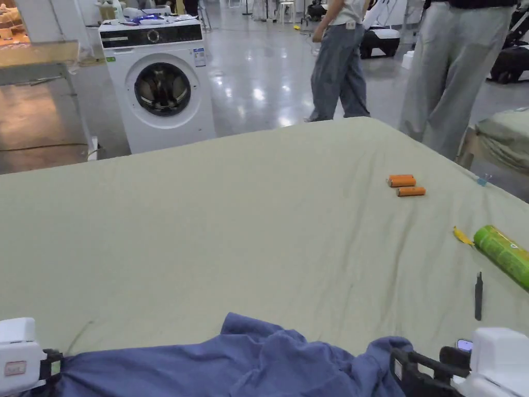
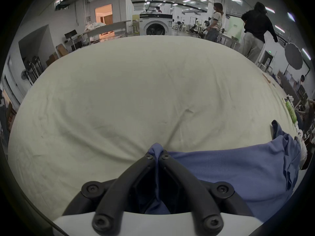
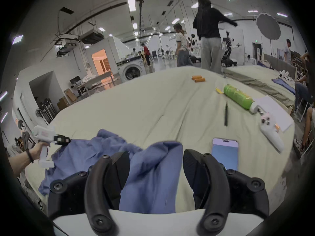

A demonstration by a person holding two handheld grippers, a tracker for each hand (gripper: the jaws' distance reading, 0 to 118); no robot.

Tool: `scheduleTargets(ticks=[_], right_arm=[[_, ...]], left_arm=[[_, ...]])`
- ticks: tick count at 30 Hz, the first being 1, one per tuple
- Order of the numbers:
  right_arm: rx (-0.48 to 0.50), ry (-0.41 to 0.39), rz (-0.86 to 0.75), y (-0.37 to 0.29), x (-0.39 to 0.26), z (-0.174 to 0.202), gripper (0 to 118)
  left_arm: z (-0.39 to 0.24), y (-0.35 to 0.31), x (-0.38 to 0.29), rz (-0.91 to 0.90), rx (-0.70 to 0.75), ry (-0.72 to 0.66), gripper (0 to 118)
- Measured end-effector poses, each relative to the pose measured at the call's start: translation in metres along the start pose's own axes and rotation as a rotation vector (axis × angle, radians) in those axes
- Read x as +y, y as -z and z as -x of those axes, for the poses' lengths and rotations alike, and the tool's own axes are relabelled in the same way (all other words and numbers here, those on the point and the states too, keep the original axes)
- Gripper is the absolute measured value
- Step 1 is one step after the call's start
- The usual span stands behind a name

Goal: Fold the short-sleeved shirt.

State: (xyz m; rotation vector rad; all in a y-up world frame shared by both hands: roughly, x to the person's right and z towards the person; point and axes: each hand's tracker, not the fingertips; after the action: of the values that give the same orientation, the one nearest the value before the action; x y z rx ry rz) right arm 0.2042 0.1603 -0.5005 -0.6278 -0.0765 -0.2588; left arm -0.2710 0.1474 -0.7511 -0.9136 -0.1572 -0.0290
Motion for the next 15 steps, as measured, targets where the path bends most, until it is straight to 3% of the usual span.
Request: scheduleTargets(ticks=[2,4,7,9,11,12,14,15], right_arm=[[0.004,-0.026,0.040,0.033,0.010,-0.008,69],[-0.070,-0.041,0.108,0.063,0.016,-0.015,69],[-0.089,0.034,0.202,0.094,0.017,-0.027,67],[-0.069,0.070,0.268,0.109,0.012,-0.029,55],[-0.135,-0.058,0.233,0.107,0.010,-0.020,31],[-0.133,-0.093,0.214,0.103,0.010,-0.016,8],[-0.078,-0.036,0.219,0.100,0.009,-0.013,3],[-0.106,-0.036,0.218,0.100,0.010,-0.011,3]], left_arm=[[-0.006,-0.009,-0.003,0.003,-0.009,0.003,0],[-0.003,-0.011,0.000,0.011,-0.022,-0.022,0],[0.001,-0.016,0.004,0.031,-0.046,-0.047,0],[-0.002,-0.019,0.001,0.030,-0.051,-0.039,0],[-0.005,-0.020,-0.002,0.018,-0.045,-0.023,0],[-0.010,-0.021,-0.004,0.011,-0.035,-0.012,0],[-0.023,-0.018,-0.011,-0.010,0.019,0.057,0],[-0.033,-0.019,-0.013,-0.014,0.051,0.081,0]])
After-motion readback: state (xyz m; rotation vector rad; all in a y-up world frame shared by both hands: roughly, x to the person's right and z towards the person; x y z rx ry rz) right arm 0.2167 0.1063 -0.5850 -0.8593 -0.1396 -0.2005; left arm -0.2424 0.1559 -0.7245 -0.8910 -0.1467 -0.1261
